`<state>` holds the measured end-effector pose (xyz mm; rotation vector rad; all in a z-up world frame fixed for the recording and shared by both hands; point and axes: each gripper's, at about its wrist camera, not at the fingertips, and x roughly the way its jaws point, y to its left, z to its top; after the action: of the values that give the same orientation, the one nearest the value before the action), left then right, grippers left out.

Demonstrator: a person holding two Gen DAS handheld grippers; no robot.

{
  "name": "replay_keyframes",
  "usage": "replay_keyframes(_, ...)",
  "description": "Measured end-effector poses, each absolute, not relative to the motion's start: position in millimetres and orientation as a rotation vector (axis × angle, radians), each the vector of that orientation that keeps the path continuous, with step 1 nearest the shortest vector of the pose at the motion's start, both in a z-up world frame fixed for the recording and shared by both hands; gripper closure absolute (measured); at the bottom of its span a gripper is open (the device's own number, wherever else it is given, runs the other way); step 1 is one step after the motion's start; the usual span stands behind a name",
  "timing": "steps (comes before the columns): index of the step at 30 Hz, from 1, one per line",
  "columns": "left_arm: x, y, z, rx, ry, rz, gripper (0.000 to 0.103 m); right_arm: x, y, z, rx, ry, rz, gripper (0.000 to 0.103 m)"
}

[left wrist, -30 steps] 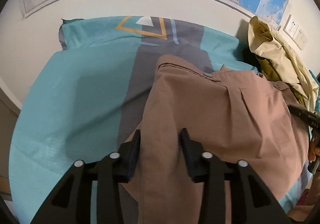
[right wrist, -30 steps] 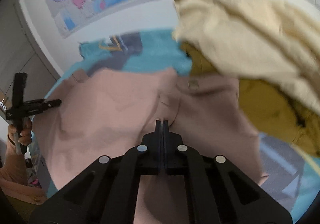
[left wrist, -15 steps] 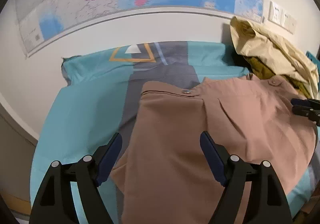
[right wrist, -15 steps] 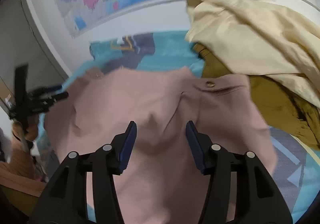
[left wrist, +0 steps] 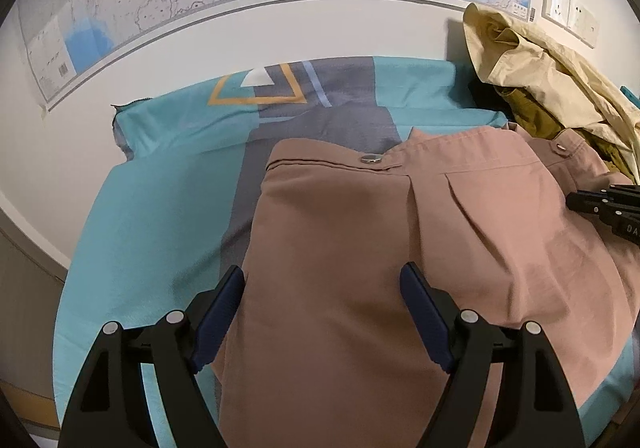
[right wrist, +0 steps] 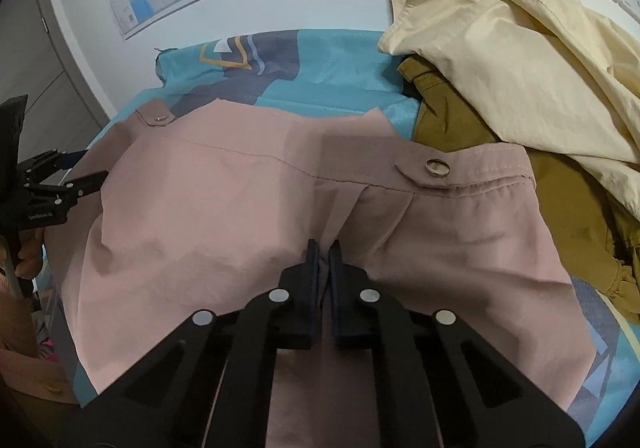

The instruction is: Fold large clothes

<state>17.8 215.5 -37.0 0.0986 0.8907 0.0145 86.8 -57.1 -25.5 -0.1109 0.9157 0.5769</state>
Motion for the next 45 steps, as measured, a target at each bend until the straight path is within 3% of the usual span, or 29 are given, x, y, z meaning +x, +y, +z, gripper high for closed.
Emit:
replay_keyframes(16,32,258,-59,-0.040,0.949,0.071,0.025,111,-47,-21,-0.054,0.929,0.595,0.098)
replay_keyframes(19,17,251,-42,-0.025,0.891,0.039,0.026,95,-59,0,-0.005,0.882,0.645,0.092)
replay_keyframes(23,2,228,-22,-0.004,0.818,-0.094,0.026,74,-47,15,-0.044,0.844,0.728,0.068)
replay_keyframes(28,18,189,-31,0.042,0.861,-0.219,0.025,86,-11,-14,-0.129,0.943,0.737,0.068)
replay_keyframes(31,41,178,-54,0.057,0.961,-0.210,0.030,99,2,-30,-0.179,0.952,0.683,0.085)
replay_keyframes(35,56,186,-63,0.009,0.991,-0.173,0.034,110,0,-28,-0.096,0.970,0.695,0.089)
replay_keyframes(37,52,185,-57,0.018,0.971,-0.163,0.033,100,-9,-20,-0.070,0.947,0.706,0.084)
replay_keyframes(39,42,185,-53,0.036,0.951,-0.149,0.032,89,-21,-12,-0.039,0.920,0.727,0.067)
replay_keyframes(44,15,183,-38,0.099,0.877,-0.094,0.026,57,-64,13,0.016,0.843,0.733,0.043)
replay_keyframes(45,8,184,-35,0.106,0.865,-0.087,0.025,48,-75,18,0.035,0.833,0.734,0.042)
